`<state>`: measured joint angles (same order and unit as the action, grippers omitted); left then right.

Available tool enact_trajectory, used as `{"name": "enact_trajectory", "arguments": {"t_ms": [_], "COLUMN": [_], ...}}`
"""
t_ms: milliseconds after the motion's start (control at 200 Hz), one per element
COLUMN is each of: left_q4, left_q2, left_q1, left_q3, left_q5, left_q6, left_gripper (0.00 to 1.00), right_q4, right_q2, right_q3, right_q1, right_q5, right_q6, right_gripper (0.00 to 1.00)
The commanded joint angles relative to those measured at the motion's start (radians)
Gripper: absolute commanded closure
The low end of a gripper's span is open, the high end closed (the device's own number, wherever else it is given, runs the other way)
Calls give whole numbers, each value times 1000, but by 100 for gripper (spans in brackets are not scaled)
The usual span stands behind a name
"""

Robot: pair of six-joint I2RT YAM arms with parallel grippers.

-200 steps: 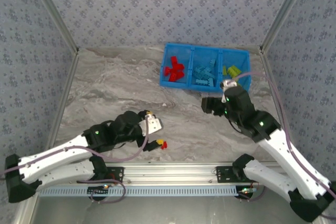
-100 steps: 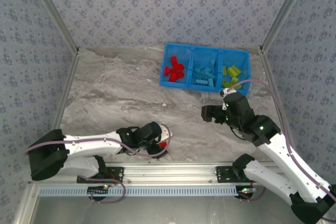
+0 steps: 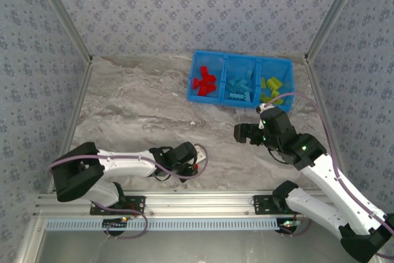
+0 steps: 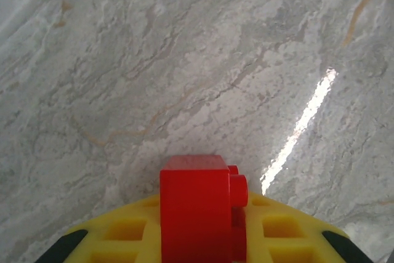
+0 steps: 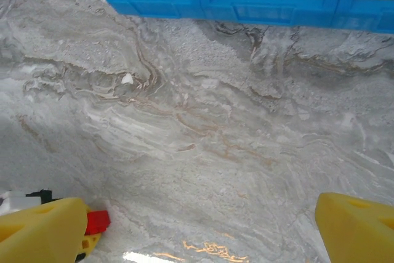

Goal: Sort the legos into containers by color

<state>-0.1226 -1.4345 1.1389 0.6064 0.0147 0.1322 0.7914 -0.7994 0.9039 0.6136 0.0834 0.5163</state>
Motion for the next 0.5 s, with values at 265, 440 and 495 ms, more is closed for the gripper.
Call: {"name": "enact_trajectory", "arguments": {"t_ms": [265, 440, 495], "left_q4": [57, 122, 135], "left_q2": [59, -114, -195], "left_q1": [-165, -305, -351], "left_q3": [202, 452, 551], "left_q5": [36, 83, 80], "left_q6": [-8, -39, -45], "left_gripper": [91, 91, 90], "right_q4": [-37, -66, -49], "right_q2": [13, 11, 11], "right_q3": [32, 65, 86], "right_q1": [48, 61, 61], "right_q5": [-293, -186, -108], "right_q6": [-36, -45, -52], "right_gripper": [2, 2, 1]}}
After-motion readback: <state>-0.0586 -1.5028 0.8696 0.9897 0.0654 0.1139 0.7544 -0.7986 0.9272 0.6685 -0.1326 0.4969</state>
